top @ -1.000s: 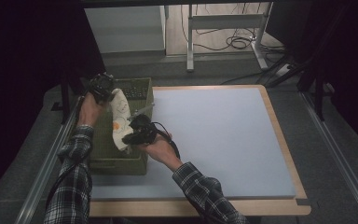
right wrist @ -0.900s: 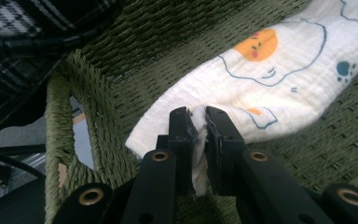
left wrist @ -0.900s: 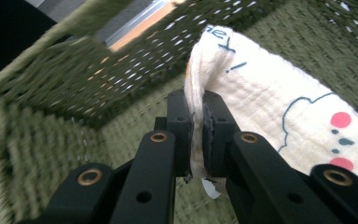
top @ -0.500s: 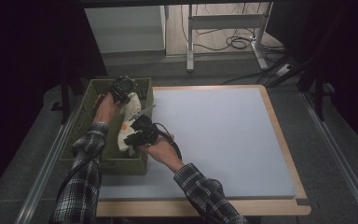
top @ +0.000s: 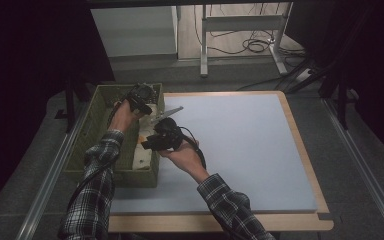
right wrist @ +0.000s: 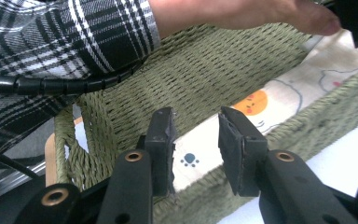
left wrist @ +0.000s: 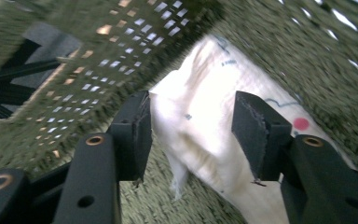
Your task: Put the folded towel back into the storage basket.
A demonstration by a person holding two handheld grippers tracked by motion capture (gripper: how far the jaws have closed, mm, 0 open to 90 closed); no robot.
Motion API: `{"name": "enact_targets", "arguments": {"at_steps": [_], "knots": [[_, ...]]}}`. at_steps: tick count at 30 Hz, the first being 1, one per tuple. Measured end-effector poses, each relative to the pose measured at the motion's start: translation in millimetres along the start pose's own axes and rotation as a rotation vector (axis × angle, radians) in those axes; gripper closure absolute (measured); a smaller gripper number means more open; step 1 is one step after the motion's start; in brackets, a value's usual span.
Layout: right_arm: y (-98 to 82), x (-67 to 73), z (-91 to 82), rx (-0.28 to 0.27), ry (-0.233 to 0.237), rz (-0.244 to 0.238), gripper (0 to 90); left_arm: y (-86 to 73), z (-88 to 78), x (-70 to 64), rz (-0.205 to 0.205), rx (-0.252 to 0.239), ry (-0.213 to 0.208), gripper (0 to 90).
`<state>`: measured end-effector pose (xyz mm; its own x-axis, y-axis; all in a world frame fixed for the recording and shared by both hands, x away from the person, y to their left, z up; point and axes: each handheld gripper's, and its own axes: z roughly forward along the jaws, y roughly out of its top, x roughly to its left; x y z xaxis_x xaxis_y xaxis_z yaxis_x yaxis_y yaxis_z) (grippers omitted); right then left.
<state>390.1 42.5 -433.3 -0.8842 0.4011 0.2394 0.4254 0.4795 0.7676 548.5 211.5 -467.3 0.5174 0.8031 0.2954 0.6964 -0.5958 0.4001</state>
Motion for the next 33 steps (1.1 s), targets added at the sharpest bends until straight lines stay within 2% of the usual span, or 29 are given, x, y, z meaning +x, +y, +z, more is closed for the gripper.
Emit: {"name": "enact_targets", "arguments": {"at_steps": [1,4,5,7,9,12,14,20,23,25,33], "knots": [[-0.7,-0.8,-2.8,-0.005,-0.003,-0.003,64.0,-1.1,-2.9,3.7,-0.033,-0.023,0.015,43.7],[-1.6,-3.0,-7.9,-0.015,-0.011,0.001,63.0,-1.9,-4.7,6.1,-0.036,-0.028,0.016,41.0],[-1.9,-3.8,-9.6,-0.016,-0.014,0.001,62.4,-3.6,-5.8,7.4,-0.066,-0.043,0.002,40.2],[-2.4,-4.5,-11.3,-0.013,-0.019,0.000,61.9,-4.4,-5.8,7.0,-0.082,-0.053,-0.005,39.4],[-4.8,-7.1,-16.1,-0.015,-0.032,0.000,60.7,-6.7,-7.8,7.5,-0.109,-0.072,-0.040,37.4],[-6.9,-9.3,-20.3,-0.019,-0.043,0.003,60.0,-7.8,-10.3,9.3,-0.123,-0.082,-0.059,35.8],[-9.2,-11.1,-24.2,-0.019,-0.053,-0.001,58.6,-9.2,-12.8,10.9,-0.153,-0.096,-0.084,33.6],[-14.0,-16.0,-31.2,-0.019,-0.072,0.002,56.9,-11.8,-15.2,12.2,-0.178,-0.105,-0.112,29.9],[-18.2,-19.5,-36.1,-0.020,-0.084,0.002,54.3,-13.9,-16.0,13.1,-0.207,-0.119,-0.147,28.3],[-19.4,-20.4,-37.3,-0.020,-0.089,0.002,53.6,-14.3,-16.4,13.2,-0.215,-0.122,-0.155,27.7],[-33.3,-32.2,-55.0,-0.026,-0.131,0.007,41.9,-22.2,-28.0,16.4,-0.272,-0.182,-0.223,21.9]]}}
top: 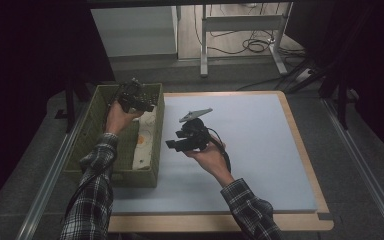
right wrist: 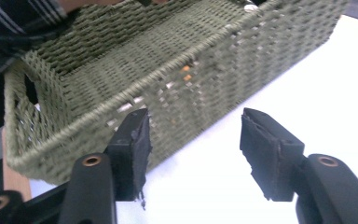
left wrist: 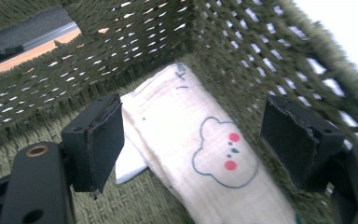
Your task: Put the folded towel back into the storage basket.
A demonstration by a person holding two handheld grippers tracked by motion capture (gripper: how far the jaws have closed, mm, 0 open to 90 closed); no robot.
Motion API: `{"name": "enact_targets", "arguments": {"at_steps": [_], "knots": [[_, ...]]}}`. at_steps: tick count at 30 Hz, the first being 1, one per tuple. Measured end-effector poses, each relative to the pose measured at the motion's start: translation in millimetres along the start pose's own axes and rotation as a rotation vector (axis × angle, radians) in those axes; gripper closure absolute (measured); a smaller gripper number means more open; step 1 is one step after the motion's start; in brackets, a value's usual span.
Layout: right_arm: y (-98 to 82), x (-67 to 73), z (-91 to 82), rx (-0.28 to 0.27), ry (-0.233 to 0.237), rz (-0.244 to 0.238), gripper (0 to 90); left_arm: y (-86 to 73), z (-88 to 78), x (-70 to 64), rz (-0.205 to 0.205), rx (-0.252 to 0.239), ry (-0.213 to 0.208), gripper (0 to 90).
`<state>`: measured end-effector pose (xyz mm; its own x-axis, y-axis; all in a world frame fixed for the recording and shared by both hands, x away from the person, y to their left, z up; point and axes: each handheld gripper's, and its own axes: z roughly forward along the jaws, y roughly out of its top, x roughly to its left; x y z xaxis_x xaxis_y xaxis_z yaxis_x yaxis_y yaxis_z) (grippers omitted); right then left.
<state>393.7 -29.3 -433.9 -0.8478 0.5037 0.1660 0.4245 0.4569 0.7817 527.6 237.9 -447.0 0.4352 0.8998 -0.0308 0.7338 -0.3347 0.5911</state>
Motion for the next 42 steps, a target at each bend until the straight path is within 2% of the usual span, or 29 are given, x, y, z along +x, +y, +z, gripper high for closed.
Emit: {"name": "enact_targets", "arguments": {"at_steps": [6,8,12,17,21,23,25,26,27,28,30,31,33,40,41,42], "knots": [[-11.6,-8.5,-10.3,-0.017,-0.018,0.015,34.4,-4.5,-11.6,-3.3,-0.004,-0.020,-0.012,19.5],[-17.9,-11.7,-14.2,-0.018,-0.024,0.014,32.0,-6.5,-18.3,-7.8,-0.004,-0.043,-0.037,17.7],[-27.7,-17.3,-21.4,-0.015,-0.053,0.004,28.0,-9.4,-24.3,-15.7,0.015,-0.065,-0.046,15.1],[-38.0,-25.3,-35.7,-0.031,-0.070,0.012,23.8,-12.1,-31.3,-22.5,0.016,-0.093,-0.054,11.2],[-43.7,-30.1,-44.1,-0.031,-0.081,0.013,21.6,-14.1,-38.2,-30.0,0.006,-0.127,-0.078,9.4],[-50.6,-34.4,-51.2,-0.023,-0.095,0.006,19.7,-15.9,-42.6,-37.3,-0.002,-0.147,-0.099,8.7],[-55.9,-37.4,-55.8,-0.021,-0.104,0.004,18.6,-16.6,-44.3,-40.3,-0.007,-0.155,-0.102,8.1],[-58.7,-38.9,-58.3,-0.019,-0.106,0.007,18.1,-18.3,-48.0,-46.1,-0.003,-0.176,-0.121,7.9],[-58.7,-38.9,-58.3,-0.019,-0.106,0.007,18.1,-18.3,-48.0,-46.1,-0.003,-0.176,-0.121,7.5],[-63.9,-42.3,-62.8,-0.013,-0.108,0.014,16.8,-20.6,-53.2,-54.7,-0.001,-0.196,-0.129,7.3],[-67.9,-44.5,-67.0,-0.008,-0.116,0.014,16.0,-21.4,-54.6,-57.3,0.002,-0.200,-0.134,6.8],[-71.1,-46.4,-71.1,-0.006,-0.126,0.009,15.4,-23.0,-57.1,-62.8,0.008,-0.215,-0.135,6.5],[-72.6,-46.9,-73.0,-0.007,-0.130,0.009,15.1,-24.0,-57.9,-66.2,0.013,-0.218,-0.142,6.2],[-89.0,-53.3,-92.4,0.003,-0.150,0.010,11.4,-27.6,-63.8,-97.5,0.037,-0.234,-0.184,4.8],[-89.0,-53.3,-92.4,0.003,-0.150,0.010,11.4,-27.6,-63.8,-97.5,0.037,-0.234,-0.184,4.6],[-94.0,-54.2,-98.0,0.011,-0.159,0.008,11.1,-27.8,-65.7,-108.4,0.050,-0.241,-0.191,4.4]]}}
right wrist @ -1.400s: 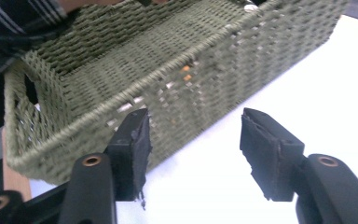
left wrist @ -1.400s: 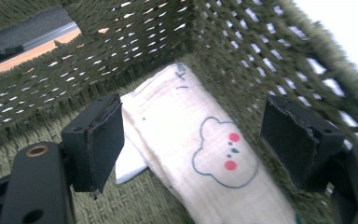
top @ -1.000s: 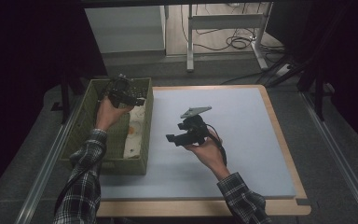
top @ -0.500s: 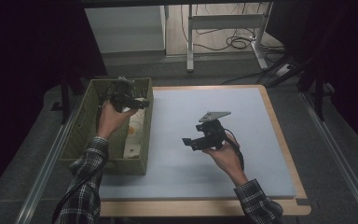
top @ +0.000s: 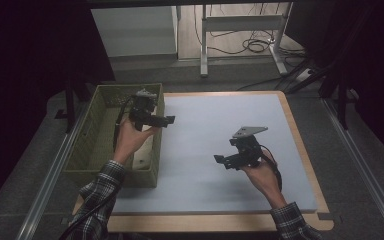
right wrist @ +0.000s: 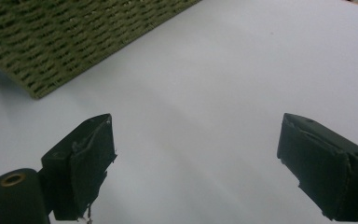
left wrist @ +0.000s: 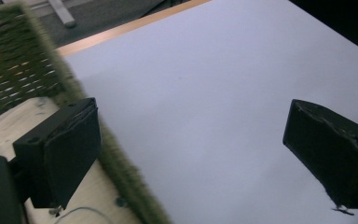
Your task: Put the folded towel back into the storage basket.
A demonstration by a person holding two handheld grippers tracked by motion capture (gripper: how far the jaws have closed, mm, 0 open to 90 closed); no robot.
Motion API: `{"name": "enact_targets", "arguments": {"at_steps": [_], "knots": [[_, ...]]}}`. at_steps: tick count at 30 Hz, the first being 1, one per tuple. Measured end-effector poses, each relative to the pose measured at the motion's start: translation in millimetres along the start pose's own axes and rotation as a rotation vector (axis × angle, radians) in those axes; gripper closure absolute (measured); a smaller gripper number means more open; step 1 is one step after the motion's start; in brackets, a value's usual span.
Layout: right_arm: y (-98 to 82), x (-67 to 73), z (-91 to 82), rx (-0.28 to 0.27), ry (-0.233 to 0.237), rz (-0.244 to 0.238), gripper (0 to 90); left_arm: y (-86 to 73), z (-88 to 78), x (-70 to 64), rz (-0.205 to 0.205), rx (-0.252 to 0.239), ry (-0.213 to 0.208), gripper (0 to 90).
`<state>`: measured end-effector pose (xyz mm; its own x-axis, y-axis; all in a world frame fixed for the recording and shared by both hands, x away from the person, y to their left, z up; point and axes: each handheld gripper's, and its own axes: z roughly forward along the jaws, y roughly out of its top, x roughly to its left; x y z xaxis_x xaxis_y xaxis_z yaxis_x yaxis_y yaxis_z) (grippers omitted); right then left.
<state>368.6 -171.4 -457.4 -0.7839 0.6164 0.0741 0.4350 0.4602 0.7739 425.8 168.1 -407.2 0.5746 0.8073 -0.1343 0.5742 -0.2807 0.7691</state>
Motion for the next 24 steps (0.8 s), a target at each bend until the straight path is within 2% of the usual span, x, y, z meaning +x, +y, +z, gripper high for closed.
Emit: {"name": "enact_targets", "arguments": {"at_steps": [2,3,6,7,8,9,10,11,14,15,16,17,20,21,23,24], "knots": [[-3.8,-1.8,-4.2,0.000,-0.005,0.000,10.8,1.1,0.0,-11.3,0.015,-0.001,-0.010,4.0],[-3.8,-1.8,-4.2,0.000,-0.005,0.000,10.8,1.1,0.0,-11.3,0.015,-0.001,-0.010,4.0],[-11.4,-5.0,-12.5,-0.005,-0.004,0.008,10.4,1.3,1.0,-31.3,0.036,-0.009,-0.031,3.2],[-15.6,-6.7,-16.3,-0.006,-0.004,0.013,10.3,-0.5,2.5,-41.8,0.041,-0.017,-0.048,3.1],[-15.6,-6.7,-16.3,-0.006,-0.004,0.013,10.3,-0.5,2.5,-41.8,0.041,-0.017,-0.048,3.1],[-20.9,-8.8,-20.2,-0.001,-0.011,0.012,10.0,-3.9,5.8,-53.8,0.040,-0.011,-0.086,2.8],[-23.0,-9.7,-21.6,0.000,-0.014,0.013,9.9,-6.0,7.6,-60.1,0.048,-0.007,-0.092,2.6],[-23.0,-9.7,-21.6,0.000,-0.014,0.013,9.9,-6.0,7.6,-60.1,0.048,-0.007,-0.092,2.1],[-36.3,-16.7,-28.9,-0.001,-0.028,0.030,8.9,-14.4,11.9,-84.0,0.070,-0.017,-0.120,1.2],[-38.7,-17.9,-30.1,-0.003,-0.029,0.033,8.7,-14.4,11.9,-84.0,0.070,-0.017,-0.120,1.0],[-41.8,-19.5,-31.5,-0.004,-0.031,0.037,8.2,-20.8,13.9,-101.4,0.088,-0.034,-0.128,0.8],[-41.8,-19.5,-31.5,-0.004,-0.031,0.037,8.2,-20.8,13.9,-101.4,0.088,-0.034,-0.128,0.6],[-53.6,-24.4,-36.3,-0.004,-0.044,0.051,7.2,-27.8,18.5,-116.4,0.101,-0.035,-0.138,0.5],[-53.6,-24.4,-36.3,-0.004,-0.044,0.051,7.2,-27.8,18.5,-116.4,0.101,-0.035,-0.138,0.4],[-61.4,-27.3,-37.7,0.000,-0.063,0.049,6.6,-36.1,23.7,-129.1,0.118,-0.034,-0.137,0.4],[-61.4,-27.3,-37.7,0.000,-0.063,0.049,6.6,-36.1,23.7,-129.1,0.118,-0.034,-0.137,0.4]]}}
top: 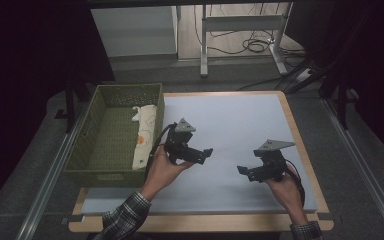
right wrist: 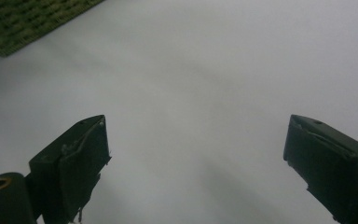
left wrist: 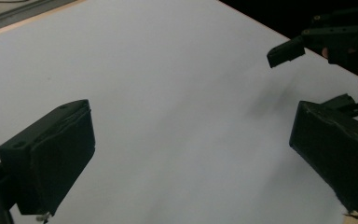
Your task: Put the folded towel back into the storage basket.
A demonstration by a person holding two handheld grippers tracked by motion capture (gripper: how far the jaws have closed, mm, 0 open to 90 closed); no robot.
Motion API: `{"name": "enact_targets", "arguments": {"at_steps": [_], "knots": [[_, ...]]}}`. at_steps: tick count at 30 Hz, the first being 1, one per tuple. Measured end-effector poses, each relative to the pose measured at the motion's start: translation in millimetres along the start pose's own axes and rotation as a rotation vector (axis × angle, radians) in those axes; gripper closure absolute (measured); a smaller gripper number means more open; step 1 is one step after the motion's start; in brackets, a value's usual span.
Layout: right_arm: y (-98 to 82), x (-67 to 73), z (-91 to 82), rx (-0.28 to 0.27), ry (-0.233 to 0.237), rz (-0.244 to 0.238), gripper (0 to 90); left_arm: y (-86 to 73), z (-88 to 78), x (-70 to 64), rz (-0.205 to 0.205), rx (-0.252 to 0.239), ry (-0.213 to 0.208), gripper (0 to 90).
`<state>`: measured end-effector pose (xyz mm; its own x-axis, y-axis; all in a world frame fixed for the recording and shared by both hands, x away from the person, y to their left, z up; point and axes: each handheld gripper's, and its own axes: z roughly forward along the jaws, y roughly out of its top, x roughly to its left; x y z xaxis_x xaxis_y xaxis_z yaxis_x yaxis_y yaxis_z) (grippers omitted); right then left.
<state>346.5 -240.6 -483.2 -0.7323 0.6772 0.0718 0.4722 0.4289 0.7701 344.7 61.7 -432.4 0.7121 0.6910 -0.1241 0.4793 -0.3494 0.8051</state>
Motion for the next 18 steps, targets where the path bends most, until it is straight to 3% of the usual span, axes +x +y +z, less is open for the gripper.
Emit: {"name": "enact_targets", "arguments": {"at_steps": [6,9,18], "knots": [[-15.3,-5.7,2.8,0.023,-0.029,-0.004,4.8,-24.1,14.6,-16.1,0.011,-0.001,-0.011,0.3],[-24.3,-8.2,6.1,0.039,-0.039,-0.003,3.8,-46.9,24.2,-21.7,0.007,0.007,-0.009,0.1],[-37.5,-9.8,15.8,0.092,-0.066,-0.028,2.6,-87.3,44.9,-19.9,-0.003,0.087,0.045,0.1]]}}
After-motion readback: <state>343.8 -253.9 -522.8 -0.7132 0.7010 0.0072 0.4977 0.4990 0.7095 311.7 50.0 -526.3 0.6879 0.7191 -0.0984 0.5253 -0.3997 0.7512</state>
